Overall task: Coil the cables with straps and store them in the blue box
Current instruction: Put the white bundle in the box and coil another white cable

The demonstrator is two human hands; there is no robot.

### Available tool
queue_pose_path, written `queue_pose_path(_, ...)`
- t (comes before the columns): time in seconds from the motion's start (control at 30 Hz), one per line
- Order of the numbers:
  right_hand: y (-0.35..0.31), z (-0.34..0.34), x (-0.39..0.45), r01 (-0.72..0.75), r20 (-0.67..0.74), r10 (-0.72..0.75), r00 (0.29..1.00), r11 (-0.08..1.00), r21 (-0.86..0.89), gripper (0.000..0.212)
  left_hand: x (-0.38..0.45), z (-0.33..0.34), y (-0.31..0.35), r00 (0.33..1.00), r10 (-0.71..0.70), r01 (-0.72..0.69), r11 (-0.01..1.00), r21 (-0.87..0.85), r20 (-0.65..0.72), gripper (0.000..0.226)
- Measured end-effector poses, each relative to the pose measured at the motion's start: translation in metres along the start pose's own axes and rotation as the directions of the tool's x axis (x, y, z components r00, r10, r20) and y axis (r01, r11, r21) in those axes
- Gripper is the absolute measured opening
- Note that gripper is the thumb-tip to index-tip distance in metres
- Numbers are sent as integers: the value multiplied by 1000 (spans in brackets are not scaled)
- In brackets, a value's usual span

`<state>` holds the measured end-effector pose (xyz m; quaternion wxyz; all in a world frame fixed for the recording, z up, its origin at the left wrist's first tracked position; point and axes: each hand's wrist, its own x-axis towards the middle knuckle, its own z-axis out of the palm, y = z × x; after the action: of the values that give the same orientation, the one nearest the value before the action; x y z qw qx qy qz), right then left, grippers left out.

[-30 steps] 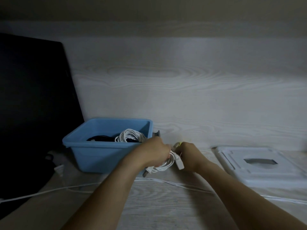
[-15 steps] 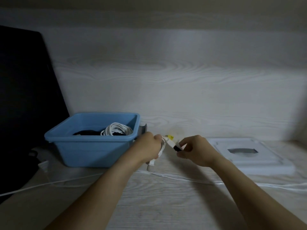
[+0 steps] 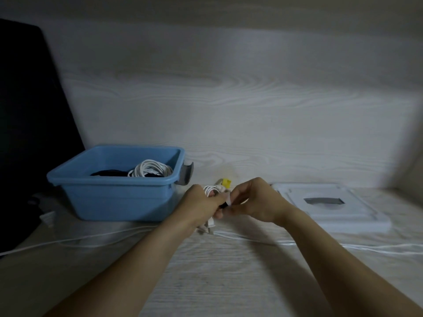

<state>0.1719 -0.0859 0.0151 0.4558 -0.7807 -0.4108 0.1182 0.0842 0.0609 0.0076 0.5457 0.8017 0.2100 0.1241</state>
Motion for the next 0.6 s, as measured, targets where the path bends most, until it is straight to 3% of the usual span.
queue_pose_path(0.1, -3, -4, -3, -67, 10, 66, 998, 991, 113, 6, 3, -4, 0, 1000, 0, 0, 1000, 19, -6, 26)
queue_pose_path(0.27, -8, -20, -7, -146, -58, 164, 985, 963, 228, 23, 6, -9, -3, 1000, 1, 0, 1000, 30, -13, 22)
queue_pose_path(0.4, -15, -10, -10, -116, 37, 112, 993, 985, 126, 15, 7, -6, -1, 998, 66, -66, 998, -7, -4, 17)
queue_pose_path(0.53, -12, -1, -7, -61, -28, 70, 997, 965, 254, 5, 2, -5, 5, 996, 80, -78, 995, -59, 26, 16)
queue_pose_path(0.6, -14, -1, -6, -73, -47, 89, 995, 958, 279, 10, 0, -7, 6, 996, 83, -80, 994, -69, 37, 17)
